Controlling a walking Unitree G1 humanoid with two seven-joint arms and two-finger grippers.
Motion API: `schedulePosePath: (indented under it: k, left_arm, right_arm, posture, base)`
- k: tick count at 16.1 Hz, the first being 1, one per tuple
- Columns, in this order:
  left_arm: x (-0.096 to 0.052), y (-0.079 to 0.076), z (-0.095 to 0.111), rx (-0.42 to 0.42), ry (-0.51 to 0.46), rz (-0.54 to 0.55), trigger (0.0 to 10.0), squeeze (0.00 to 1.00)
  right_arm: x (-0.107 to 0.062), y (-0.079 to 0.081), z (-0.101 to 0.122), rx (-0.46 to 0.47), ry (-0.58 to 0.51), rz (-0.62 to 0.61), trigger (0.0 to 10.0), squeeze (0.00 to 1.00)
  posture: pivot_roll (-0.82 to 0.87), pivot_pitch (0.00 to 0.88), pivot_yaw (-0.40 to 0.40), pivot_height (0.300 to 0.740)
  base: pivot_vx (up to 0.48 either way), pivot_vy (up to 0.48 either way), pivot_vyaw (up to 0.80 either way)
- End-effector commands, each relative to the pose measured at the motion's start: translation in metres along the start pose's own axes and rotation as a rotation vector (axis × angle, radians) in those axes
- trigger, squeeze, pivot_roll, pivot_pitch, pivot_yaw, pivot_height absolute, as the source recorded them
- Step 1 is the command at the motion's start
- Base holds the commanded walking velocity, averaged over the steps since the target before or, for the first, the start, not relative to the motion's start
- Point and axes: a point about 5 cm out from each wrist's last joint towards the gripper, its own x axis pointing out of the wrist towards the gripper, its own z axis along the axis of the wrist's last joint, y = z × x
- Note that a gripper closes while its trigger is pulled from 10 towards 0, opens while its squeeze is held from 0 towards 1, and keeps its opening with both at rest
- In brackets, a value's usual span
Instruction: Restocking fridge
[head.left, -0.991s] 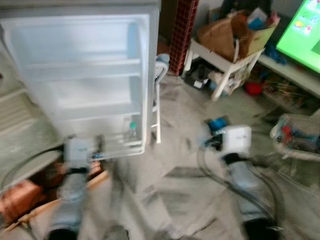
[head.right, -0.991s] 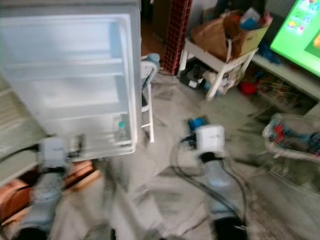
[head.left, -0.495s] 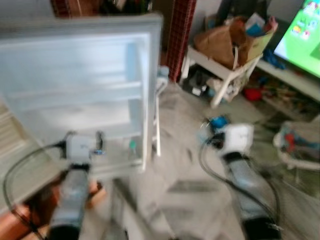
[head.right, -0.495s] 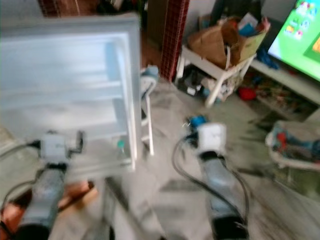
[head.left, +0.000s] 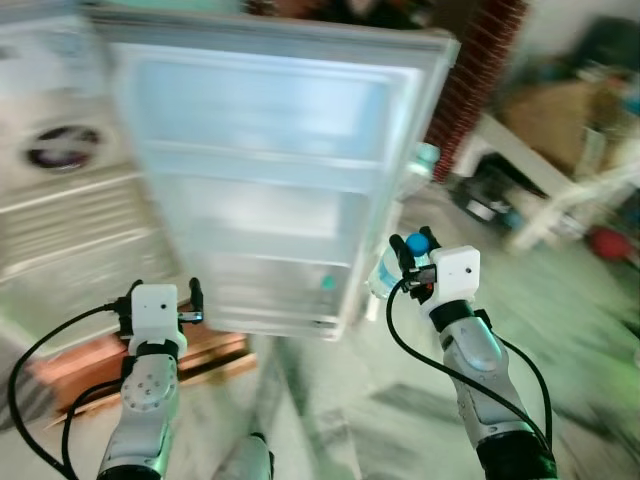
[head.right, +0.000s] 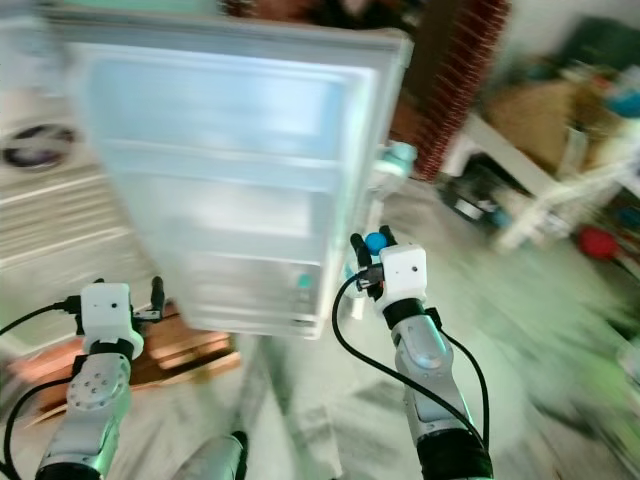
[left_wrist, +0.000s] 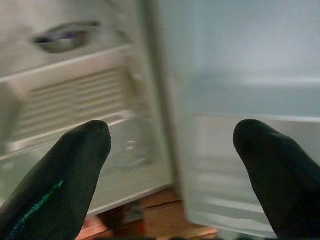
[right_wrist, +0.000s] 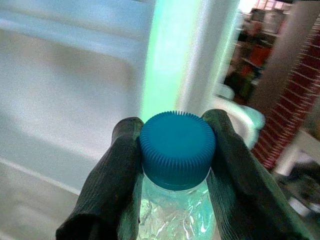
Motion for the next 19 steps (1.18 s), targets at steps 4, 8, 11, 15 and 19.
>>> schedulePosePath:
  k: [4, 8, 11, 15, 19]
  left_arm:
    - [-0.0006, 0.0007, -0.0001, 0.004, 0.011, 0.007, 10.0, 0.0]
    - [-0.0017, -0.0028, -0.0002, 0.005, 0.015, -0.006, 10.0, 0.0]
    - [-0.0025, -0.0029, -0.0008, 0.007, 0.019, -0.01, 10.0, 0.0]
    - [-0.0003, -0.0017, -0.0001, 0.017, 0.019, -0.014, 10.0, 0.0]
    - [-0.0008, 0.0035, 0.0013, 0.025, 0.012, -0.014, 10.0, 0.0]
  right_arm:
    - [0.0032, -0.0035, 0.0119, -0.014, -0.057, -0.001, 10.0, 0.0]
    - [0.0015, -0.0017, 0.0083, -0.004, -0.039, 0.022, 10.0, 0.0]
    - [0.0008, 0.0019, 0.0066, 0.009, -0.026, 0.056, 10.0, 0.0]
    - [0.0011, 0.0056, 0.0049, 0.01, -0.011, 0.085, 10.0, 0.0]
    - [-0.0008, -0.003, 0.003, 0.015, -0.006, 0.006, 10.0, 0.0]
  posture:
    - [0.09, 0.083, -0.071, 0.74]
    - [0.09, 0.087, -0.07, 0.74]
    - [0.09, 0.087, -0.07, 0.74]
    - [0.1, 0.09, -0.072, 0.74]
    - [0.09, 0.102, -0.072, 0.74]
  base:
    - [0.0, 0.0, 0.73]
    - [0.0, 0.0, 0.72]
    - [0.0, 0.0, 0.7]
    - [0.0, 0.0, 0.45]
    - [0.0, 0.0, 0.0]
